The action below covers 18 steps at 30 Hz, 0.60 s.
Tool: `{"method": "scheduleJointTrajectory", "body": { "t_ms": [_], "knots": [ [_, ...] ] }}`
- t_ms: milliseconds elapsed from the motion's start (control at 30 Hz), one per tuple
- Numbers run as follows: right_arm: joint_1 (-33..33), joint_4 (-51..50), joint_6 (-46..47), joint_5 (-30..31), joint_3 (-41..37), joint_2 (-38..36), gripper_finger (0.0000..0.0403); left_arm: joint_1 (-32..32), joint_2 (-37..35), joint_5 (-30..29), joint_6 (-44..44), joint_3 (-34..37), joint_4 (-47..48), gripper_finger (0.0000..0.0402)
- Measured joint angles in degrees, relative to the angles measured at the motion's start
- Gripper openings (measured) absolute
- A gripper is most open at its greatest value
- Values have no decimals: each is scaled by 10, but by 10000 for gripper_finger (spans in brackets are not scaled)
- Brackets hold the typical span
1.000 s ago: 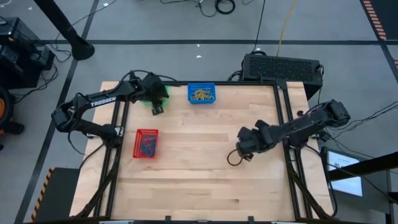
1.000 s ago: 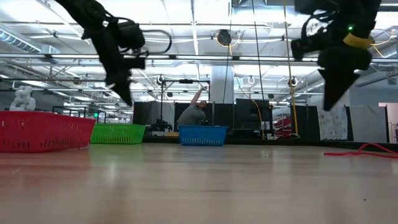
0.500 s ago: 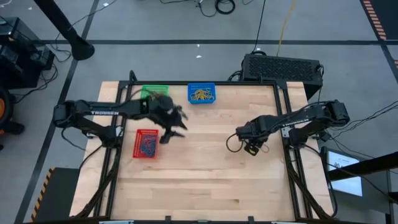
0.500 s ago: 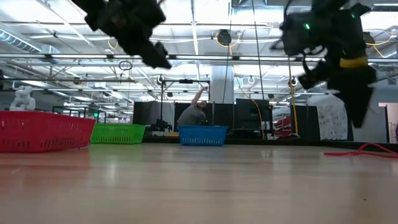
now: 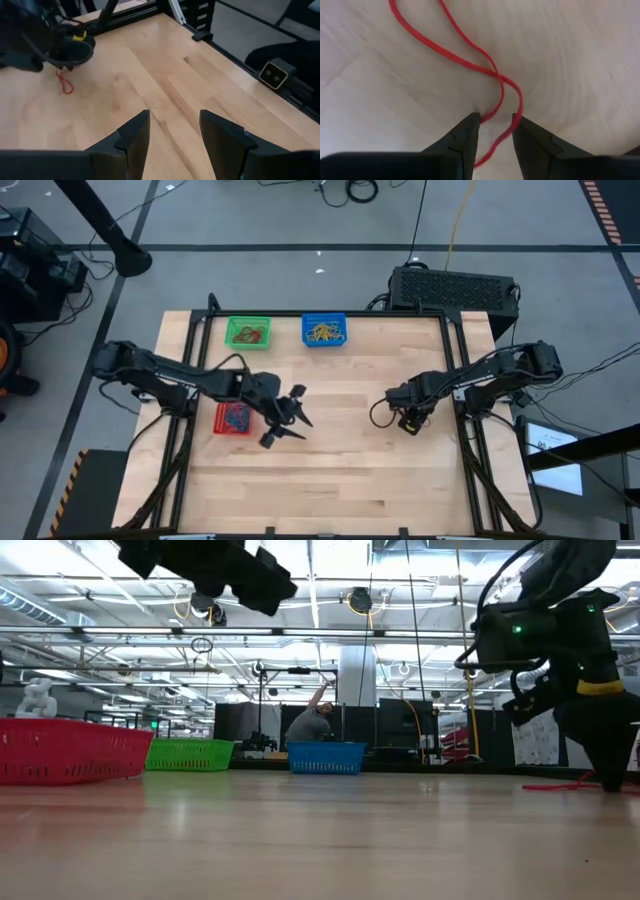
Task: Sort rubber bands into baskets
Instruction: Put the red rubber band into the green bin
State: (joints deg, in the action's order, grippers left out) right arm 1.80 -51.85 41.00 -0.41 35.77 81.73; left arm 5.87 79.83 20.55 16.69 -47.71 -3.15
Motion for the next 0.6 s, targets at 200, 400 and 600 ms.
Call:
{"method": "scheduleJointTrajectory", "body": {
  "t_ms": [200,400,600],
  "knots": [
    [7,4,-1,5,10,-3,63,15,90,-1,-69,26,-174,180],
    [32,3,-24,30,47,-10,5,29,193,-42,-79,26,-319,180],
    [67,10,-13,35,111,-15,1,32,275,-72,-116,26,-445,180]
  ]
}}
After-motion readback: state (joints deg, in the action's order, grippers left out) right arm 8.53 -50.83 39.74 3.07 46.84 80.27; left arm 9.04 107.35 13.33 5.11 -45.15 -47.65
